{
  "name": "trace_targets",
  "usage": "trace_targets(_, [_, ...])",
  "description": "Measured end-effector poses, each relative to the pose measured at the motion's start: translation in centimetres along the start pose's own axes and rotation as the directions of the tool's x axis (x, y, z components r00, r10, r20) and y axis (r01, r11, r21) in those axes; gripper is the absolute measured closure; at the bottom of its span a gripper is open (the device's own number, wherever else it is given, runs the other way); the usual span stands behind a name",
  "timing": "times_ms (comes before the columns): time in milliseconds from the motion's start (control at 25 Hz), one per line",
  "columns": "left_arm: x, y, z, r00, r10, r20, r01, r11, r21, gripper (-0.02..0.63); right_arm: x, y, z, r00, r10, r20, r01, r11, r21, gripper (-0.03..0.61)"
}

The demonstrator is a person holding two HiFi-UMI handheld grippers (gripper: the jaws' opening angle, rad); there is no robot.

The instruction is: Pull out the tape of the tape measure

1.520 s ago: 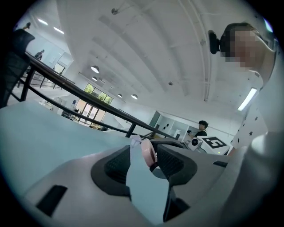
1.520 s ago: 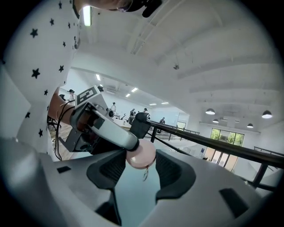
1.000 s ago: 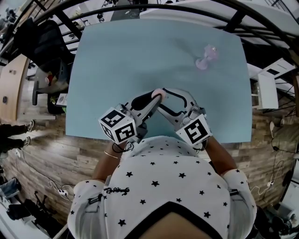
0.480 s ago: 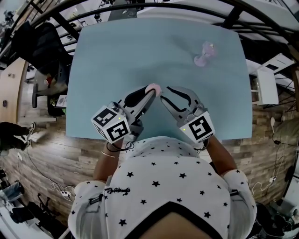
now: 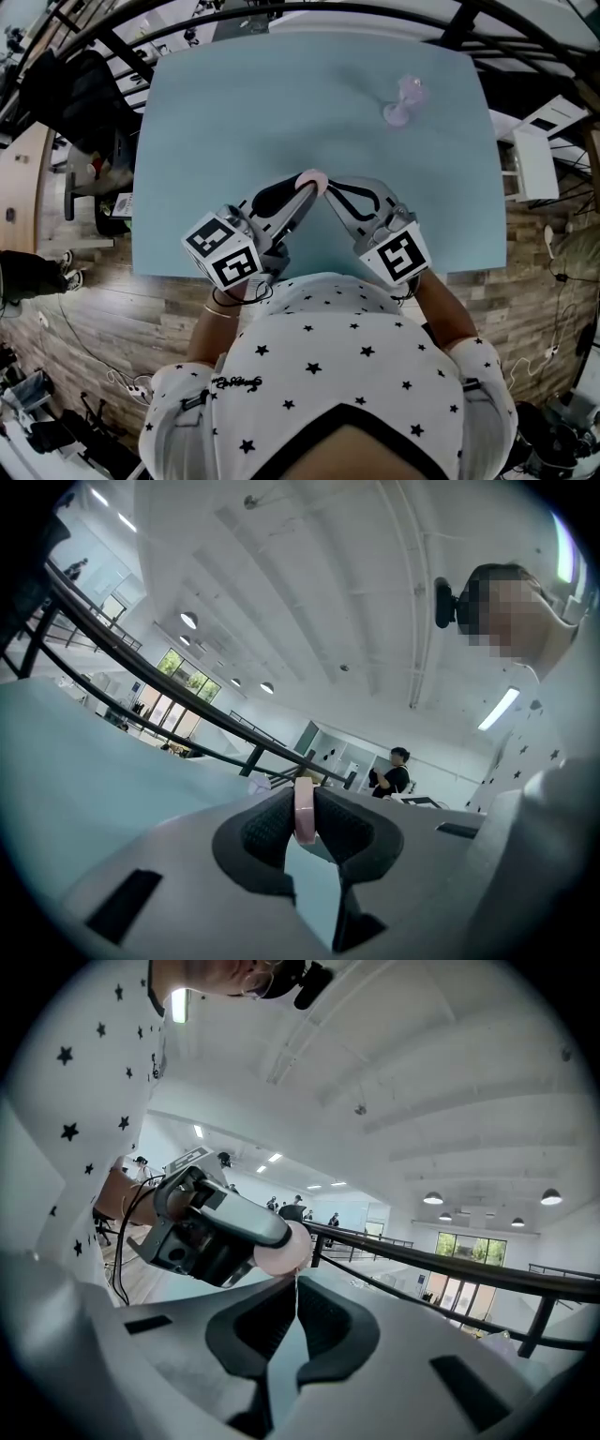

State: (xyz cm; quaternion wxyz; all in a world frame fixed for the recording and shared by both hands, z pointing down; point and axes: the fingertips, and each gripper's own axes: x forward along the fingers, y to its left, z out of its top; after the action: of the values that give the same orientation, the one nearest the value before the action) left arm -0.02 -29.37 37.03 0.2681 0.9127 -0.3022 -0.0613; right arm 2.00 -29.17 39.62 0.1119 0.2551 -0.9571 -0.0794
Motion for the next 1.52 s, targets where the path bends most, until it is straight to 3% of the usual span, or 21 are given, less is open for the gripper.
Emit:
trace_targets(560, [-1.1, 0.2, 0.4, 0.998, 0.052, 0.033, -0.053, 0.999, 0.006, 0.528, -0.4, -0.5, -0.8, 0.999, -0.021, -0.036, 0.020, 1.000, -0.024, 0.577])
trace_targets(1520, [-2.8, 1.1, 0.9, 0.995, 0.079, 0.062, -0.079, 0.997, 0.002, 0.528, -1.4, -2.7, -3.9, 0.976, -0.140, -0.167, 0.140, 0.990, -0.011, 0.577])
